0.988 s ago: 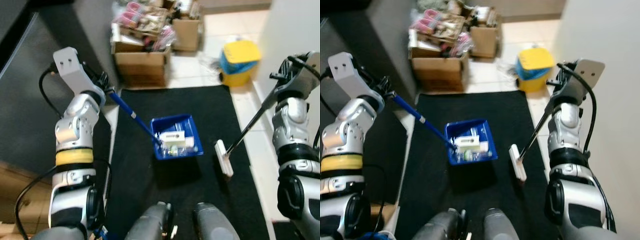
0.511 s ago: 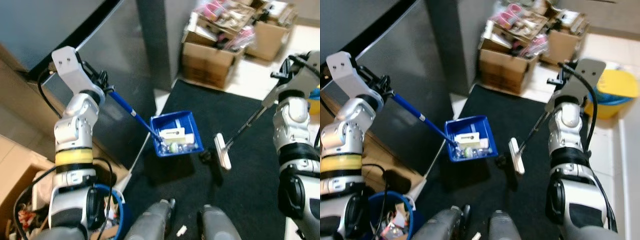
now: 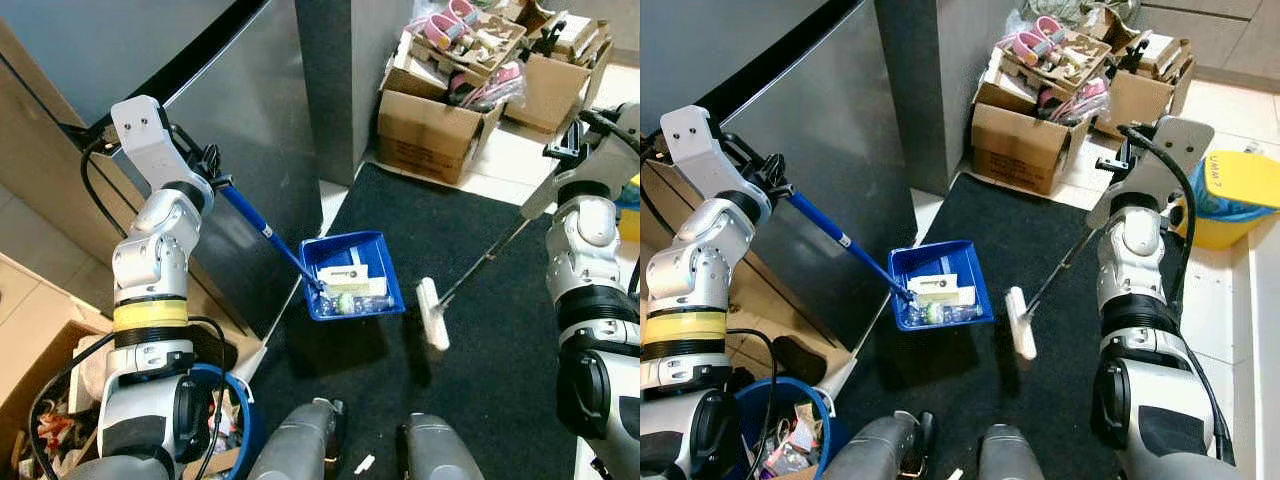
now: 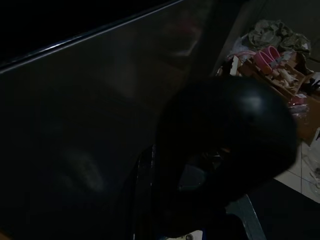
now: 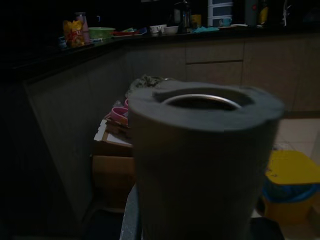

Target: Sweep floor

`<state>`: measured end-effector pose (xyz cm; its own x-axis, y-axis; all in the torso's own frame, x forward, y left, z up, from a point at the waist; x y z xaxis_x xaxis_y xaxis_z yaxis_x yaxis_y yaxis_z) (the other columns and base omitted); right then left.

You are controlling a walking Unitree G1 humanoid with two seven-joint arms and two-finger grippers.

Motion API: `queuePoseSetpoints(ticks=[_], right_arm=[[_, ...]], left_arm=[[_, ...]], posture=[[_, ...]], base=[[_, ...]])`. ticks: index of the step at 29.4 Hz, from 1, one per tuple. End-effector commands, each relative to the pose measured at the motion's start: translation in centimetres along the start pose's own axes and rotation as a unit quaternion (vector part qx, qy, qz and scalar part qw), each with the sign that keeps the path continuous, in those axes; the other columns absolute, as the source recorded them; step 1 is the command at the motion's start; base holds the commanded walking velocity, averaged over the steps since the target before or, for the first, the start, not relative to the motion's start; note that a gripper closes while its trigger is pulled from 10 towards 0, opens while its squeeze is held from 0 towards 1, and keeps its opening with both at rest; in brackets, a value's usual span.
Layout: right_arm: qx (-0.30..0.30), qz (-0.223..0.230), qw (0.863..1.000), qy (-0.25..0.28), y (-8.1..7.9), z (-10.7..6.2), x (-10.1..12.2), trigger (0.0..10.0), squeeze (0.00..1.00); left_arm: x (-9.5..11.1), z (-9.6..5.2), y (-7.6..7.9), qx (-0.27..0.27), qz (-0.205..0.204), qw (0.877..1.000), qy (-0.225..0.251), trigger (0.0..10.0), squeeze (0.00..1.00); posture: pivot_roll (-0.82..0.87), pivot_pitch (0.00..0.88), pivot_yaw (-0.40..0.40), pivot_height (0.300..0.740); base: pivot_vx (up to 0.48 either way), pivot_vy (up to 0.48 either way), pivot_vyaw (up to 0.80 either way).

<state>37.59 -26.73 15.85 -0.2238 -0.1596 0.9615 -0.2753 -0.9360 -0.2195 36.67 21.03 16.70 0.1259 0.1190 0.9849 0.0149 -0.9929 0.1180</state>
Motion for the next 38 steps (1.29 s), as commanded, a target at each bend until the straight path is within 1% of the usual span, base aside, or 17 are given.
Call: queuePoseSetpoints(ticks=[1,5,36,38], right_arm=[[0.004,0.002,1.000,0.012,-0.25,0.25,0.61,10.0,0.00],[0.004,0.002,1.000,0.012,-0.25,0.24,0.61,10.0,0.00],[0.006,0.003,1.000,0.009,-0.37,0.15,0.38,10.0,0.00],[0.007,0.003,1.000,0.009,-0.43,0.15,0.36,10.0,0.00]], left_arm=[[0.84,0.01,-0.10,-0.003,0.003,1.000,0.020,10.0,0.00],[0.88,0.03,-0.08,-0.004,0.003,1.000,0.023,10.0,0.00],[0.87,0.10,-0.28,-0.001,0.004,1.000,0.023,10.0,0.00],[0.88,0.10,-0.28,-0.001,0.004,1.000,0.023,10.0,0.00]], posture=[[-0.04,0.000,0.056,0.740],[-0.04,0.000,0.056,0.740],[-0.03,0.004,0.058,0.740],[-0.03,0.004,0.058,0.740]], base=[[0.000,0.000,0.00],[0.000,-0.141,0.00],[0.278,-0.385,0.00],[0.000,-0.251,0.00]])
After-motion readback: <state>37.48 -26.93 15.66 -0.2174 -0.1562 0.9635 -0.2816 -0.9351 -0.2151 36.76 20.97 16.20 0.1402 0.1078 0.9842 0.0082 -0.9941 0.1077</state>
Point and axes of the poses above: a point about 5 cm out from each wrist's last joint towards the gripper, its own z axis pointing out of the wrist towards the gripper, its own x axis along the axis of the wrist's last joint, y = z × x, the point moved 2 cm from there along z, pointing out of the wrist towards the gripper, and after that the axes turned 8 degrees about z, right-handed, at the moved point
